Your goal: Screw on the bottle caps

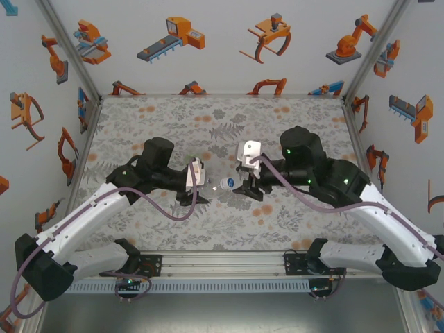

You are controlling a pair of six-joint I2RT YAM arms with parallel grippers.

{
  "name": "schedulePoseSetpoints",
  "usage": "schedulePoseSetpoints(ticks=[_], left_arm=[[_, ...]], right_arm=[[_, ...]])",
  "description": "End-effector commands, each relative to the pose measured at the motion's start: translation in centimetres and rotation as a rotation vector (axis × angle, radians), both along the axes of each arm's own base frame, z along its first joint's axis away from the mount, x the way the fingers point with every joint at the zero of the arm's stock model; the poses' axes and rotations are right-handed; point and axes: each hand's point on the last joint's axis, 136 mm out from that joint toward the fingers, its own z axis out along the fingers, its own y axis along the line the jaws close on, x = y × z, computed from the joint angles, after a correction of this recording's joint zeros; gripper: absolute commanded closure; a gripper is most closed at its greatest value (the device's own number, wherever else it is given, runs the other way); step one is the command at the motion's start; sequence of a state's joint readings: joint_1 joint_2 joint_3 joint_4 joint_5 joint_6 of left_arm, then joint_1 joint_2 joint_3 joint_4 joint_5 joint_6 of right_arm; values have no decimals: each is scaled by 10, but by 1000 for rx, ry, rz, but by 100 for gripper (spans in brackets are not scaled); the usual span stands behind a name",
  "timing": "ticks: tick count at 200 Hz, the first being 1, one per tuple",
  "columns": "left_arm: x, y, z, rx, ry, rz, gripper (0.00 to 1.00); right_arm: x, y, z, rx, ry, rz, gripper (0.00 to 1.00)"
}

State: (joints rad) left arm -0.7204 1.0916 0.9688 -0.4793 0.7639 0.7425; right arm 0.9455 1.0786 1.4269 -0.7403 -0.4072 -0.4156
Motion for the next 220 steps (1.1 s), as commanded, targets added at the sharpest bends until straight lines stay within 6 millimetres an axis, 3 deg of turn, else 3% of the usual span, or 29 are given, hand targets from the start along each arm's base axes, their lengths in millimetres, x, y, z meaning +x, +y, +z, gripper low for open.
schedulePoseSetpoints(ticks=[1, 50, 113, 178, 220], left_arm=[[-9, -1, 15, -40, -25, -54, 100], [-13, -1, 14, -39, -13, -76, 100], [-13, -2, 14, -39, -11, -77, 100], [-13, -2, 14, -40, -10, -78, 100], [-13, -2, 14, -39, -10, -76, 100]], right_arm=[[-10, 1, 3, -17, -138, 128, 45], [-4, 11, -1, -14, -181, 153, 46], [-17, 18, -10, -11, -121, 236, 53], [-8, 22, -23, -42, -123, 204, 59], [-9, 22, -25, -45, -117, 203, 74]])
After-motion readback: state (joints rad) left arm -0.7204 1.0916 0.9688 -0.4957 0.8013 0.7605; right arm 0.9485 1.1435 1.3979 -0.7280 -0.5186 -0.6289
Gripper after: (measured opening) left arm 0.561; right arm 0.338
